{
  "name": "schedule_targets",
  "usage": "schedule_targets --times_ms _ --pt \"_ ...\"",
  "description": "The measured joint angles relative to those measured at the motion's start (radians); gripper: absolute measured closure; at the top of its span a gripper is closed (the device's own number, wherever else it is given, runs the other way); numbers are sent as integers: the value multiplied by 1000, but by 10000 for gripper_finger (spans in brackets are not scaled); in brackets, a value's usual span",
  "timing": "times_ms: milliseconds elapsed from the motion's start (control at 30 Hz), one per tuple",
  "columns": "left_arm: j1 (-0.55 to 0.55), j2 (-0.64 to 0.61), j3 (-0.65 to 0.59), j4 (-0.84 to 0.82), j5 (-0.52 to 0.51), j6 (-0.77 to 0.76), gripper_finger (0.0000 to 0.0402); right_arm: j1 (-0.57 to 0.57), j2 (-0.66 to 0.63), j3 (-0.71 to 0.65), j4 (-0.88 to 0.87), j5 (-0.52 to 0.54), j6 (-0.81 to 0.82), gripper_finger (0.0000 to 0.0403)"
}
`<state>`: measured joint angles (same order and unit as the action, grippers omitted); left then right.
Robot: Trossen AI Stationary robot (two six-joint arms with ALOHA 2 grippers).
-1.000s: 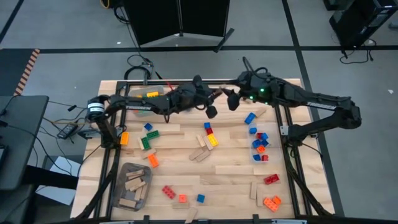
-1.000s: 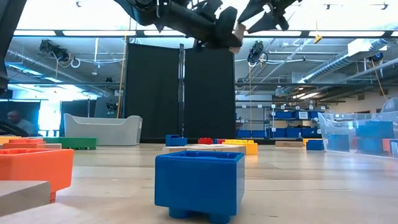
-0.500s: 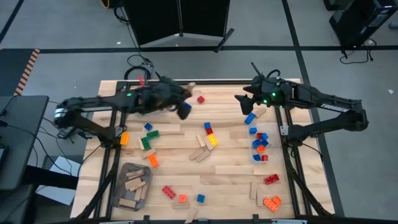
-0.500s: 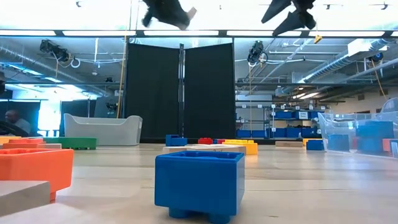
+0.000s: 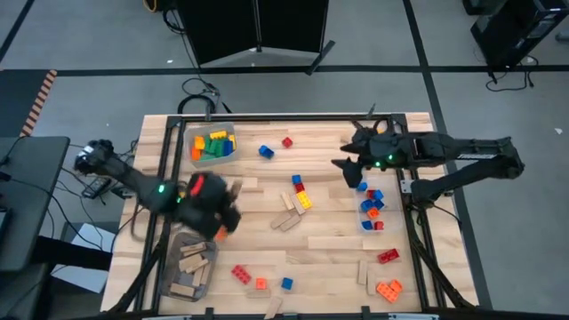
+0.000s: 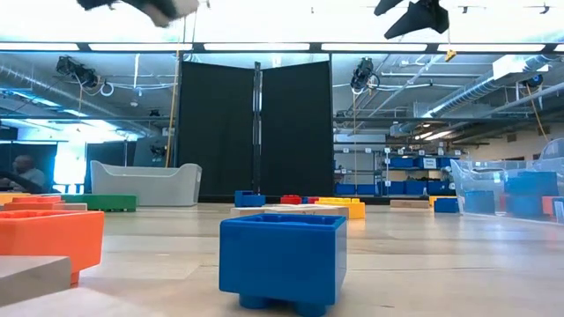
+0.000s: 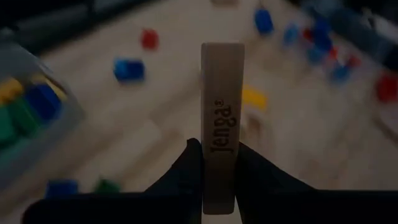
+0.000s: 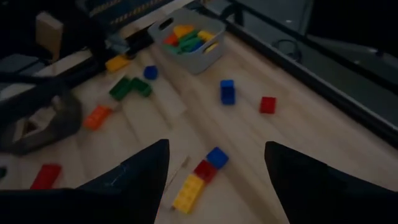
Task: Sort blocks by size
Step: Put the brown block into the black bin
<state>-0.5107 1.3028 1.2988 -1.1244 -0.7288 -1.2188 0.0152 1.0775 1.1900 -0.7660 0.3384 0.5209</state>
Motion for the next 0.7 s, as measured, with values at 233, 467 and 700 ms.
schedule_targets --times_ms 233,467,700 --pt "-224 63 0 -169 370 -71 339 96 27 0 1 0 9 125" --pt "-355 134 -12 -198 628 -79 339 165 42 0 2 0 35 125" --pt "-456 229 -66 -57 757 -53 339 220 50 0 -4 6 37 125"
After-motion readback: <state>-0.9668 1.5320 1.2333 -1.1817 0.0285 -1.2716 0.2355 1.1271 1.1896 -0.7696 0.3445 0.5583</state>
